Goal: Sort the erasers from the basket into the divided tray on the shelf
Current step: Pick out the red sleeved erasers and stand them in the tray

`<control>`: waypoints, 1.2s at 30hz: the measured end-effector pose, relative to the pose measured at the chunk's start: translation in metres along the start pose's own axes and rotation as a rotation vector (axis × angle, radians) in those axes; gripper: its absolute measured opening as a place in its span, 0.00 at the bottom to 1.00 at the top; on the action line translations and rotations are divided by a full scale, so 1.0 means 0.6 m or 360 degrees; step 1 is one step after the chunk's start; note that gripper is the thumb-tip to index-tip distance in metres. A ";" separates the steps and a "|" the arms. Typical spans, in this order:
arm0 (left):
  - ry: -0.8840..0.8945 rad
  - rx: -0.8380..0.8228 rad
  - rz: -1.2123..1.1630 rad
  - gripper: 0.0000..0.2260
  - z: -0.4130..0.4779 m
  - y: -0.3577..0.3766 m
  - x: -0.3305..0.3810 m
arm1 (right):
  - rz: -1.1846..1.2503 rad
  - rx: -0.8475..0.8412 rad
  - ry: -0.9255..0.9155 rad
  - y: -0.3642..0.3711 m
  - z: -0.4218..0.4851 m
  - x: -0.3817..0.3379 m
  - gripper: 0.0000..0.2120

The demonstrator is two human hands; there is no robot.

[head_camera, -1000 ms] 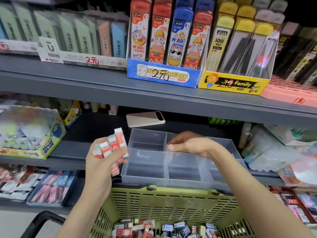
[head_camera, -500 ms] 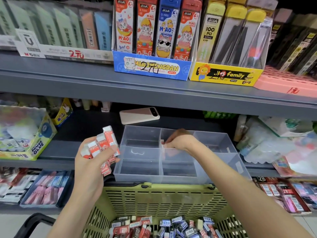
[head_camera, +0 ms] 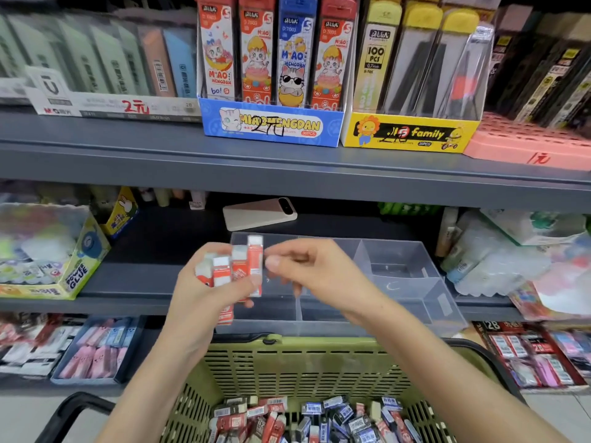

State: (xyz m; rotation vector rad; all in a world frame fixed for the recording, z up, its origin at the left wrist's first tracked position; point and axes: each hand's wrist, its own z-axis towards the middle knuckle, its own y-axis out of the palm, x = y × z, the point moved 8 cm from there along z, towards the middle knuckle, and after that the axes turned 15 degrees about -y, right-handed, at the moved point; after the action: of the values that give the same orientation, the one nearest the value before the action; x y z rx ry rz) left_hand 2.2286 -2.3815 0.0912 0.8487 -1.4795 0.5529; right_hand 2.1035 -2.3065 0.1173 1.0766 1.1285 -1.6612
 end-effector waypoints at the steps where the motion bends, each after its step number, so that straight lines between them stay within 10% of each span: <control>1: 0.0005 -0.0077 0.0050 0.15 0.000 0.011 0.005 | 0.0046 0.0003 -0.0002 0.010 -0.003 0.001 0.02; 9: 0.0022 0.0229 -0.0228 0.15 0.006 -0.045 -0.009 | -0.0438 0.0822 0.0189 -0.163 0.009 0.043 0.09; 13: -0.0028 0.0390 -0.0382 0.12 0.006 -0.081 -0.033 | -0.1402 0.0151 0.0717 -0.160 0.026 0.118 0.14; 19: -0.0118 0.0665 -0.0468 0.13 0.000 -0.117 -0.063 | -0.1395 -0.0170 0.0982 -0.135 0.046 0.184 0.19; 36: -0.0684 0.0383 -0.0259 0.18 -0.022 -0.086 -0.111 | -0.1266 -0.0109 0.0751 -0.138 -0.013 0.164 0.19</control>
State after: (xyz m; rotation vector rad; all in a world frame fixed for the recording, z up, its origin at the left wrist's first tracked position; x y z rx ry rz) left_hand 2.2735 -2.3914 0.0190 1.3270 -1.7303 0.4485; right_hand 1.9996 -2.2953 0.0422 1.0721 2.1068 -1.9715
